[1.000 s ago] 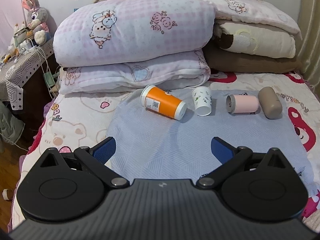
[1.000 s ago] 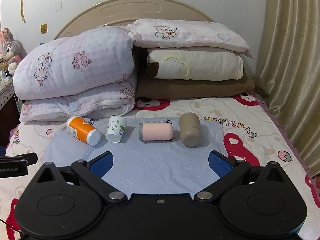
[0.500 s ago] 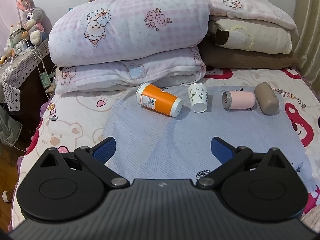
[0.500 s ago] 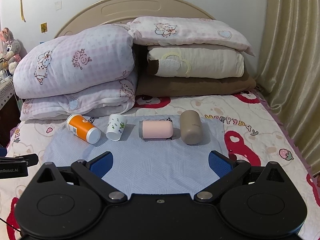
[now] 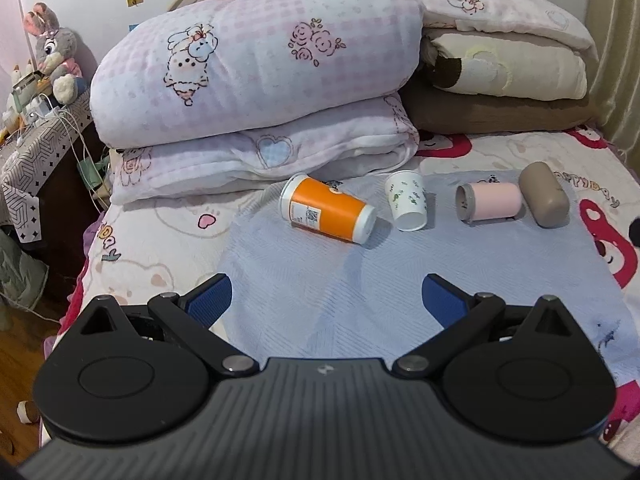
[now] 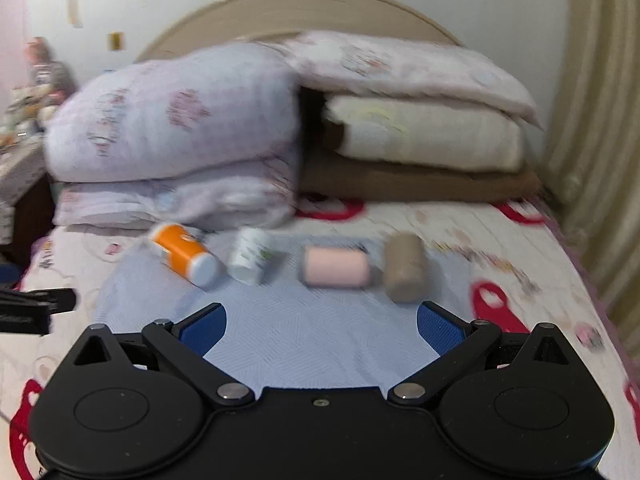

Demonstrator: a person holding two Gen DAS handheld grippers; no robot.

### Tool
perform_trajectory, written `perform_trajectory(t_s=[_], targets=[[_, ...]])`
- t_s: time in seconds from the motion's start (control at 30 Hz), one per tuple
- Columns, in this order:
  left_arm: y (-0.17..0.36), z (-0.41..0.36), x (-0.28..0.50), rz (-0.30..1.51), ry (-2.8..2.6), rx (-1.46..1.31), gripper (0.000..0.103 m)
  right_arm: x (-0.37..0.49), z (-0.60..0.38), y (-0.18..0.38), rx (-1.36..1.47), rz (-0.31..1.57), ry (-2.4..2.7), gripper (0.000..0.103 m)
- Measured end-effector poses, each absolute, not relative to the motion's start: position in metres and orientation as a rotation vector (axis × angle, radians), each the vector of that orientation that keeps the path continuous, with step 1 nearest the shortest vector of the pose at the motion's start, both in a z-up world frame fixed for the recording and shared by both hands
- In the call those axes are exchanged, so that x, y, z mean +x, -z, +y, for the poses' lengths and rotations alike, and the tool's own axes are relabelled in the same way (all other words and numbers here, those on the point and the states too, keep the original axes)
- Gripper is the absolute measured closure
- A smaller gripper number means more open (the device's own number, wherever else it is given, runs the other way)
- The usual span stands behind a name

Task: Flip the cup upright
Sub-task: 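Move the right gripper to the lying orange cup's base and grasp it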

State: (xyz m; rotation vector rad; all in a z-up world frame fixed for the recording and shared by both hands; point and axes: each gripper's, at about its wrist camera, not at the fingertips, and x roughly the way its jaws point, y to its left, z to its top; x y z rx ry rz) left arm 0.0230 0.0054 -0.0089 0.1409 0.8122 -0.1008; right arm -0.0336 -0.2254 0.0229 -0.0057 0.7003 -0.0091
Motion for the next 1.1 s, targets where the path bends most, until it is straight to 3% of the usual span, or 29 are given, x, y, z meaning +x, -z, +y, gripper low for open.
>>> perform_trajectory(t_s=[0.17, 0.67, 1.1], targets=[[0.023, 0.025, 0.056, 0.852, 0.120, 0.050, 0.001, -0.004, -0.221, -0.010, -0.053, 0.564, -0.281, 0.000], [0.109, 0.067, 0.148, 0.837, 0.047, -0.135, 0.003, 0.111, -0.140, 0.059, -0.329, 0.692, -0.691, 0.001], [0.168, 0.074, 0.198, 0.825, 0.102, -0.254, 0.005, 0.207, -0.090, 0.155, -0.496, 0.796, -0.735, 0.011]])
